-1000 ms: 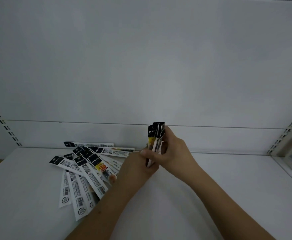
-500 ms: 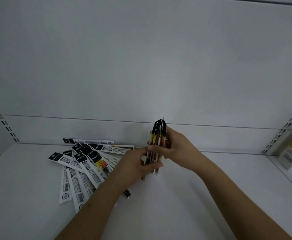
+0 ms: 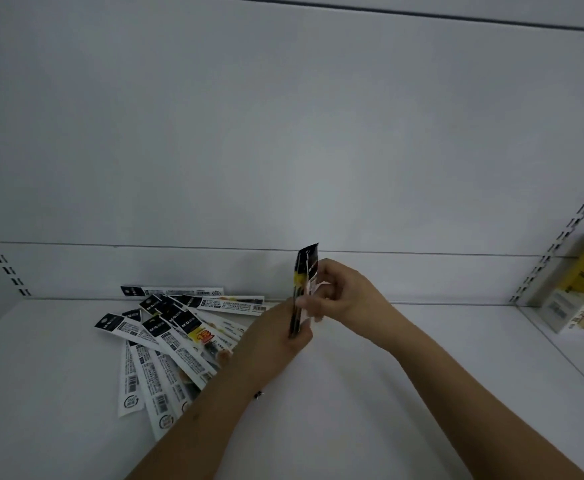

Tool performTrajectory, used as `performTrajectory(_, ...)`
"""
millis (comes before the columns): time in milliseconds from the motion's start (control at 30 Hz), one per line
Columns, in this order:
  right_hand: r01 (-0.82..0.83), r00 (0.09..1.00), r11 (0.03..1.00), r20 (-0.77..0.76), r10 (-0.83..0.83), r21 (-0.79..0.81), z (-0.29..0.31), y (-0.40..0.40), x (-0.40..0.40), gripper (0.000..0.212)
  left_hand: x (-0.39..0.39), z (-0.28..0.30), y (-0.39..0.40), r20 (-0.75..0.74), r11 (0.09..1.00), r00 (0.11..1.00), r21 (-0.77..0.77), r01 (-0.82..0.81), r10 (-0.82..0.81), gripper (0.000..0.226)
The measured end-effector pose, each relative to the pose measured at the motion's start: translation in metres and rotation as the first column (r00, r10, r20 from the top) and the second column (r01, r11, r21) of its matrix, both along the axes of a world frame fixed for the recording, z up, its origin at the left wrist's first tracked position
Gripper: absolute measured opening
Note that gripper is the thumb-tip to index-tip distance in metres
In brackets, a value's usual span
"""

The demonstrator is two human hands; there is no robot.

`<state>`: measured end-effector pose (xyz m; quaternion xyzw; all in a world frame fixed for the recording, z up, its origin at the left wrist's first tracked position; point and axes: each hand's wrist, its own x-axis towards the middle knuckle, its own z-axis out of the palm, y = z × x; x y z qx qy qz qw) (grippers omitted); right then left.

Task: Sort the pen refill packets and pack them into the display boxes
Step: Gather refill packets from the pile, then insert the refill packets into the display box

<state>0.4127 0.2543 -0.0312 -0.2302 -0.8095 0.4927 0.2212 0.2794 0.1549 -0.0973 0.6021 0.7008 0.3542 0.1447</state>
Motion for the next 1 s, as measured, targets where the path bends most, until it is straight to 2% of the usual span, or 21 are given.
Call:
performTrajectory(67, -0.076, 0.997, 0.992, 0.02, 0.078, -0.096, 0.002, 0.003, 0.007, 0.035, -0.002, 0.0, 0.001, -0.01, 0.998, 1.0, -0.061, 0.028, -0.028, 0.019)
performTrajectory(100, -0.099, 0.994, 0.991, 0.04, 0.103, -0.089, 0.003, 0.005, 0.008, 0.036, -0.004, 0.001, 0.001, -0.004, 0.995, 0.998, -0.086, 0.055, -0.056, 0.021)
performTrajectory(200, -0.067, 0.985, 0.993, 0.165, 0.05, 0.1, 0.009, 0.007, 0.019, 0.024, -0.001, 0.005, -0.002, 0.099, 0.974, 0.978, -0.117, 0.196, -0.185, 0.023)
performTrajectory(333, 0.05, 0.987, 0.989, 0.141, -0.07, 0.141, 0.018, -0.003, 0.045, 0.015, 0.019, 0.015, -0.003, 0.187, 0.962, 0.95, -0.067, 0.266, -0.25, 0.031)
performTrajectory(433, 0.233, 0.97, 0.961, 0.039, -0.241, 0.15, 0.019, -0.005, 0.084, 0.013, 0.037, 0.02, -0.001, 0.188, 0.956, 0.942, -0.047, 0.291, -0.277, 0.051)
performTrajectory(500, 0.373, 0.927, 0.915, -0.028, -0.373, 0.153, 0.02, -0.003, 0.116, 0.01, 0.048, 0.017, 0.001, 0.109, 0.964, 0.961, -0.055, 0.261, -0.254, 0.062)
performTrajectory(567, 0.506, 0.863, 0.848, -0.09, -0.498, 0.16, 0.025, 0.001, 0.15, 0.011, 0.067, 0.015, 0.007, 0.019, 0.965, 0.966, -0.05, 0.257, -0.256, 0.06)
performTrajectory(633, 0.611, 0.791, 0.773, -0.176, -0.586, 0.171, 0.033, 0.004, 0.185, 0.012, 0.097, 0.015, 0.016, -0.002, 0.958, 0.958, -0.042, 0.285, -0.286, 0.053)
performTrajectory(833, 0.795, 0.597, 0.581, -0.393, -0.699, 0.174, 0.051, 0.028, 0.299, 0.012, 0.227, 0.015, 0.066, 0.001, 0.907, 0.907, -0.014, 0.421, -0.421, 0.055)
performTrajectory(1000, 0.813, 0.556, 0.567, -0.473, -0.684, 0.136, 0.06, 0.073, 0.404, 0.017, 0.339, 0.015, 0.131, -0.016, 0.897, 0.901, 0.082, 0.433, -0.434, 0.042)
